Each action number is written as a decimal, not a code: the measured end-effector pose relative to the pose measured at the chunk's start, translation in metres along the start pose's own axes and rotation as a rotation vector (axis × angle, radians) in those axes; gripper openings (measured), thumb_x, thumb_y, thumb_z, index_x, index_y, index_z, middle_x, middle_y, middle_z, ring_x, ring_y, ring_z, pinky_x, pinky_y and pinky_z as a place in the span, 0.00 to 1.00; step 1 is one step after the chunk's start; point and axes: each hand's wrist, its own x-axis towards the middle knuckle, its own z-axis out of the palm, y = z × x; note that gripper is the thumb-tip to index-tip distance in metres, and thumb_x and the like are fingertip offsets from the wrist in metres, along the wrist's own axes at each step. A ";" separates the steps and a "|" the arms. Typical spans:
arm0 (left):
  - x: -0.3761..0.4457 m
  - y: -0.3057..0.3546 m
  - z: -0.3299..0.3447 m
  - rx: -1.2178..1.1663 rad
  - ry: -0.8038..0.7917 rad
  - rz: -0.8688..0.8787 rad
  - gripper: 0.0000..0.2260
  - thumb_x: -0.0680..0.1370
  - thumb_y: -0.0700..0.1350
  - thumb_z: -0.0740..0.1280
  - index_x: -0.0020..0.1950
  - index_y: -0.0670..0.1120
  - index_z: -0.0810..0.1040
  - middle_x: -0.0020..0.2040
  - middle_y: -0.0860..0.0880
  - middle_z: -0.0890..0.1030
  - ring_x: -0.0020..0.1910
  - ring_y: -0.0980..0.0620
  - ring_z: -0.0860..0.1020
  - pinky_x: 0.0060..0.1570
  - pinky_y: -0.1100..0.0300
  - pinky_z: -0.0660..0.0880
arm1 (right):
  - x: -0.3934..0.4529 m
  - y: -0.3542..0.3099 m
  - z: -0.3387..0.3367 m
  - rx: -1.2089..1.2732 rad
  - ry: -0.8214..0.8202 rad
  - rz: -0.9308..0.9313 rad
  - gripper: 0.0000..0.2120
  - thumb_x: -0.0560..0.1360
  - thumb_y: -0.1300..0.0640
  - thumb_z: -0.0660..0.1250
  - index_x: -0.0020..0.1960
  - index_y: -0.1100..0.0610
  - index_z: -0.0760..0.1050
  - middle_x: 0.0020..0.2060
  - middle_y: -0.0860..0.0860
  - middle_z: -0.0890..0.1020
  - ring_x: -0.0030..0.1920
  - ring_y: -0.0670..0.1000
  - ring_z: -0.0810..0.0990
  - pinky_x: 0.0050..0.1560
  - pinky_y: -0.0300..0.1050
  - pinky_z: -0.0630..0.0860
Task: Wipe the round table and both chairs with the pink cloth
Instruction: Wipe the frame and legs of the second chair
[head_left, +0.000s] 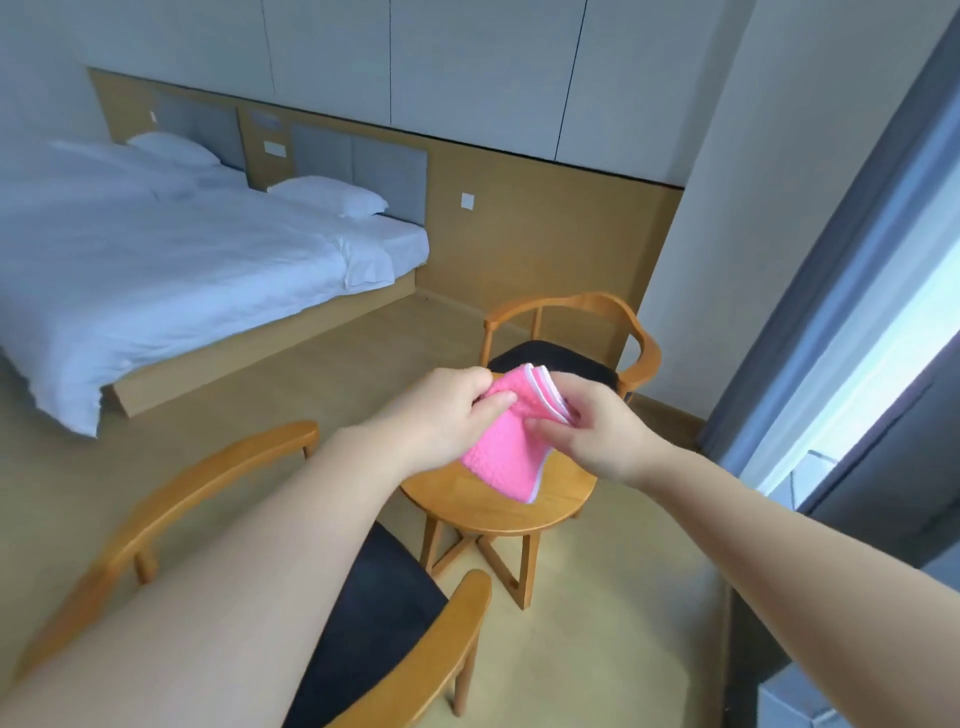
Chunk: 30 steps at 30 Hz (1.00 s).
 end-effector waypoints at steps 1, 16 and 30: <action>-0.006 0.003 -0.023 -0.001 -0.012 -0.002 0.17 0.80 0.57 0.58 0.35 0.49 0.65 0.31 0.52 0.71 0.30 0.52 0.70 0.31 0.54 0.66 | 0.008 -0.023 -0.003 -0.006 -0.007 -0.005 0.07 0.76 0.59 0.67 0.53 0.52 0.76 0.44 0.47 0.81 0.46 0.46 0.80 0.46 0.46 0.79; 0.008 0.004 -0.131 -0.022 0.007 -0.011 0.21 0.68 0.43 0.76 0.56 0.51 0.71 0.47 0.52 0.77 0.43 0.55 0.77 0.40 0.61 0.74 | 0.070 -0.104 -0.021 0.091 0.153 -0.071 0.19 0.74 0.59 0.70 0.63 0.47 0.72 0.49 0.43 0.81 0.51 0.45 0.80 0.53 0.47 0.78; 0.054 -0.050 -0.176 -0.053 -0.049 0.052 0.11 0.72 0.41 0.73 0.51 0.50 0.77 0.39 0.51 0.80 0.33 0.58 0.75 0.36 0.65 0.73 | 0.136 -0.111 0.002 -0.077 0.252 0.105 0.33 0.72 0.53 0.71 0.71 0.38 0.60 0.60 0.43 0.75 0.58 0.46 0.77 0.57 0.46 0.77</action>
